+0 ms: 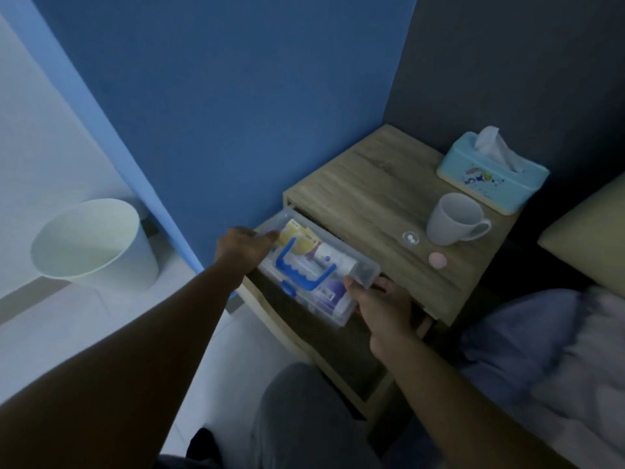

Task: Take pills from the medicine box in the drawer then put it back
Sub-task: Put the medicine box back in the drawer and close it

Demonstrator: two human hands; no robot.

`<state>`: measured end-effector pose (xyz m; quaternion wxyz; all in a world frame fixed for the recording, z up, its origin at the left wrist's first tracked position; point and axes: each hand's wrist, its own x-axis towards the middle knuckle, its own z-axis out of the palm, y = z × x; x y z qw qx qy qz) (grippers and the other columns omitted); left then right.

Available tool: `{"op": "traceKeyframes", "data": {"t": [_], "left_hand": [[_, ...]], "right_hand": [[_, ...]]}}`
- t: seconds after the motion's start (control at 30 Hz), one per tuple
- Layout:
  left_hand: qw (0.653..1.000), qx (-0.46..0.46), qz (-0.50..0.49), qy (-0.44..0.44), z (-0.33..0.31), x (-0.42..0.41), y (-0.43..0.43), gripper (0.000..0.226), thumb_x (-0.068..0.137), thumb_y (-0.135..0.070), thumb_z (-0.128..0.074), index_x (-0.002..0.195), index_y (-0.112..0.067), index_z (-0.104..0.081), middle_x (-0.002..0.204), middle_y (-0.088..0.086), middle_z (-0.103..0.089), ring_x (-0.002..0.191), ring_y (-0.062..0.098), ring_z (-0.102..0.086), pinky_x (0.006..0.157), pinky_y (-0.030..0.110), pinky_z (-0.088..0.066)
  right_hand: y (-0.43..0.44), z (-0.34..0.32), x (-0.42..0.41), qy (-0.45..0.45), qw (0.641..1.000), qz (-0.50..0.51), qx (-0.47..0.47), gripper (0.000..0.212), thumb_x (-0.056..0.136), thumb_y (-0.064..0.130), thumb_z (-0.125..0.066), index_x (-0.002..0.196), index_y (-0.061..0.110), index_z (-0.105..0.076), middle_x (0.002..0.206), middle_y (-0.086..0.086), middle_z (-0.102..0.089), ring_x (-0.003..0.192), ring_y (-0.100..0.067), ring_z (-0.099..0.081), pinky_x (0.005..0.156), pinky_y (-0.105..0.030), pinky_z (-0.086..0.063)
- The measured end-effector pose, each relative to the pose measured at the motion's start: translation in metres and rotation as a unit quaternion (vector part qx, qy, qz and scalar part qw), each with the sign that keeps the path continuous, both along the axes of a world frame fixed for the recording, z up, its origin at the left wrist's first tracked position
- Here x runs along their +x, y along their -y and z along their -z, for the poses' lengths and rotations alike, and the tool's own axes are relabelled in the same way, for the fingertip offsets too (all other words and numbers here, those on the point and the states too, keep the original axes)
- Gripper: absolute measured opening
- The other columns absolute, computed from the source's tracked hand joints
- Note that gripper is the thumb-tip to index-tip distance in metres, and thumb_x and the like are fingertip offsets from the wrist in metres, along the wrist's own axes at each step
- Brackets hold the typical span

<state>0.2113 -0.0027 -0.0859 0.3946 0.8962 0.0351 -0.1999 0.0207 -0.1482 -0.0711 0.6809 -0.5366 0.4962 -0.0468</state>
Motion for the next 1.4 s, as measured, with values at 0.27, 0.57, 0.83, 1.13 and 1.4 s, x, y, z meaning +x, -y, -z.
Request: {"op": "traceKeyframes", "data": {"t": [0.27,0.57,0.83,1.13,1.4], "left_hand": [[0.993,0.025,0.116,-0.003,0.043,0.002,0.025,0.047,0.084,-0.046,-0.067,0.113,-0.01,-0.059,0.098,0.008,-0.066,0.089,0.02,-0.065,0.082,0.039,-0.058],[0.991,0.001,0.116,-0.071,0.093,0.009,0.037,0.043,0.09,-0.036,-0.063,0.123,-0.011,-0.054,0.113,0.01,-0.063,0.094,0.02,-0.065,0.06,0.025,-0.05],[0.99,-0.014,0.121,-0.065,0.109,0.012,0.034,0.046,0.09,-0.034,-0.063,0.128,-0.012,-0.05,0.115,0.009,-0.061,0.09,0.015,-0.061,0.061,0.023,-0.048],[0.991,-0.004,0.131,-0.013,0.093,-0.007,0.036,0.03,0.092,-0.016,-0.059,0.121,-0.013,-0.053,0.116,0.009,-0.06,0.1,0.019,-0.061,0.075,0.032,-0.053],[0.968,0.04,0.219,0.116,0.075,-0.031,-0.001,0.063,0.087,-0.017,-0.066,0.144,-0.02,-0.039,0.153,0.009,-0.033,0.142,0.03,-0.031,0.109,0.051,-0.041]], "right_hand": [[0.006,0.062,0.004,-0.054,0.998,-0.007,0.024,0.033,0.084,0.016,-0.076,0.116,0.018,-0.066,0.112,-0.007,-0.073,0.1,-0.022,-0.072,0.094,-0.047,-0.058],[0.015,0.115,0.011,-0.109,0.994,0.01,0.015,0.039,0.087,0.007,-0.07,0.123,0.017,-0.064,0.115,-0.007,-0.07,0.103,-0.022,-0.07,0.095,-0.045,-0.057],[0.02,0.129,0.013,-0.106,0.994,0.011,-0.005,0.037,0.084,0.008,-0.074,0.117,0.021,-0.066,0.109,-0.004,-0.072,0.1,-0.02,-0.071,0.092,-0.045,-0.059],[0.025,0.113,0.003,-0.163,0.967,-0.115,-0.159,0.039,0.084,0.027,-0.077,0.119,0.024,-0.063,0.114,0.001,-0.069,0.101,-0.014,-0.067,0.084,-0.034,-0.057],[0.024,0.08,-0.02,-0.103,0.862,-0.284,-0.407,0.039,0.094,0.036,-0.062,0.131,0.03,-0.053,0.128,0.005,-0.056,0.113,-0.006,-0.057,0.09,-0.027,-0.055]]}}
